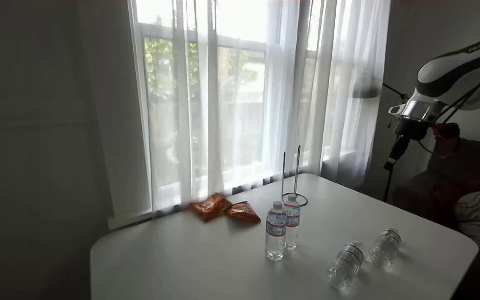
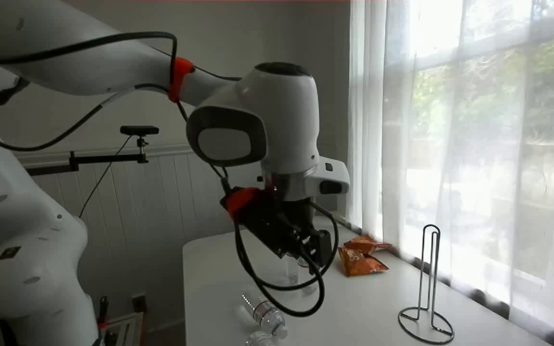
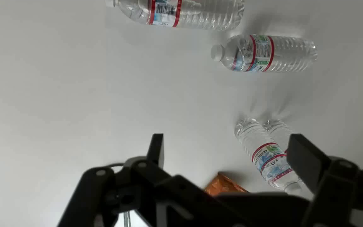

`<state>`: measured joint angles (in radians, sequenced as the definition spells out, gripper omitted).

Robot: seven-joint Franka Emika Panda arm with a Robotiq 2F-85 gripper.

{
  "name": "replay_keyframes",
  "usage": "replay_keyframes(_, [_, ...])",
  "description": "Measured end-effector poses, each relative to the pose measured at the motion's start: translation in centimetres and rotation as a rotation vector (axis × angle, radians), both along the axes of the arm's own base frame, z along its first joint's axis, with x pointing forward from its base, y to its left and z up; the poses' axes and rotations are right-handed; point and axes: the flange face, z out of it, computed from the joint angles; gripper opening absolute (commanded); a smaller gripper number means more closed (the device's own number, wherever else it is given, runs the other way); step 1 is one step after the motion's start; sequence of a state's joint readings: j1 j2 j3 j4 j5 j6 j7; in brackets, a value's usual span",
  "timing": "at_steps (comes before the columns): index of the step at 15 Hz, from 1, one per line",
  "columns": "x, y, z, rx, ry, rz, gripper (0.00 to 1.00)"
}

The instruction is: Pick up both water bottles laying on the table one by one and place them the right way up on the table

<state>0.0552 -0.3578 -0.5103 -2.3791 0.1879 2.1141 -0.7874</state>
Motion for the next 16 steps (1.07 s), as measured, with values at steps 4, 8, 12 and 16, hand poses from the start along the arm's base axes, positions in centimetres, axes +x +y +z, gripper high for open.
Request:
replay_keyframes(4, [0.0,0.0,0.0,0.000,0.000,0.000,1.00])
replay_keyframes(8, [1.1,2.0,-1.3,0.096,0.052,-0.015,1.00])
replay_keyframes(12, [4.5,6.2,-3.9,0.199,0.188,-0.112,1.00])
replay_keyframes(16, [8.0,8.4,-5.3,0.155,0.259,-0.297,1.00])
